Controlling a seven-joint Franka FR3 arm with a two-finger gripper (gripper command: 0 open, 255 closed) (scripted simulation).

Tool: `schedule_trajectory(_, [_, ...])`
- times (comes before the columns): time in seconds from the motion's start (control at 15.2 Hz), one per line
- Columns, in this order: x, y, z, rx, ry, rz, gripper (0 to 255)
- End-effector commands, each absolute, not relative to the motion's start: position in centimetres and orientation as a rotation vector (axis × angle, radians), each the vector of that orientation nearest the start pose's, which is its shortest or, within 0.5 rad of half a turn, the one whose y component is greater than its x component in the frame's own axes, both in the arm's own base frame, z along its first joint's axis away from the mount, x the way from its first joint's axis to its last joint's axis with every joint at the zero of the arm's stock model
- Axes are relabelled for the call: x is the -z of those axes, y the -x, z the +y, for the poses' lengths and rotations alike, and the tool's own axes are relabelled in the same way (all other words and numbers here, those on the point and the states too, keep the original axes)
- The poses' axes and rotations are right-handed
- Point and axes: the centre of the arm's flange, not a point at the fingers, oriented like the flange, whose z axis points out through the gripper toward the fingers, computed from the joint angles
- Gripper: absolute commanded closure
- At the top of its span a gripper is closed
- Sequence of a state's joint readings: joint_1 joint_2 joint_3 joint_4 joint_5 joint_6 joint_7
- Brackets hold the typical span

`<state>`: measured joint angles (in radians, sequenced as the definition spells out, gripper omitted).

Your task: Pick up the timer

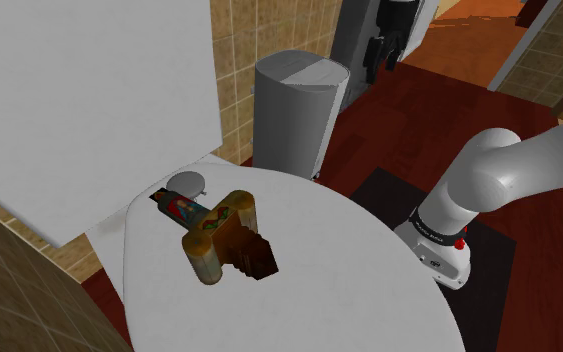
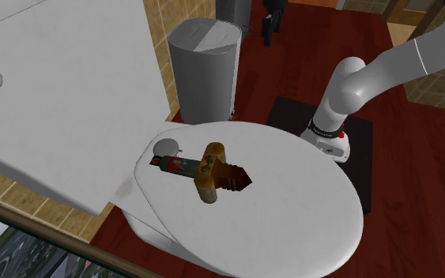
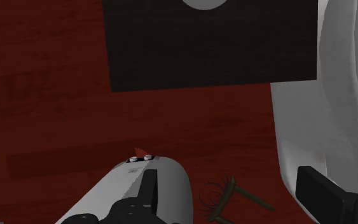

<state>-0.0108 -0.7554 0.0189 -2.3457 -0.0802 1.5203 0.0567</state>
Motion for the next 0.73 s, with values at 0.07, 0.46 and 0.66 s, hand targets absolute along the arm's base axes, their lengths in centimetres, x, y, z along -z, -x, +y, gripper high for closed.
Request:
schedule_trajectory(0.07, [-57.8,-30.8,0.7,-0.108,3.229,0.131,0])
schedule_trajectory(0.46, [-55.5,-30.8,7.9,-0.106,3.192,0.375,0])
schedule_trajectory(0.66, [-54.4,-31.2,11.5,-0.105,3.167,0.496,0])
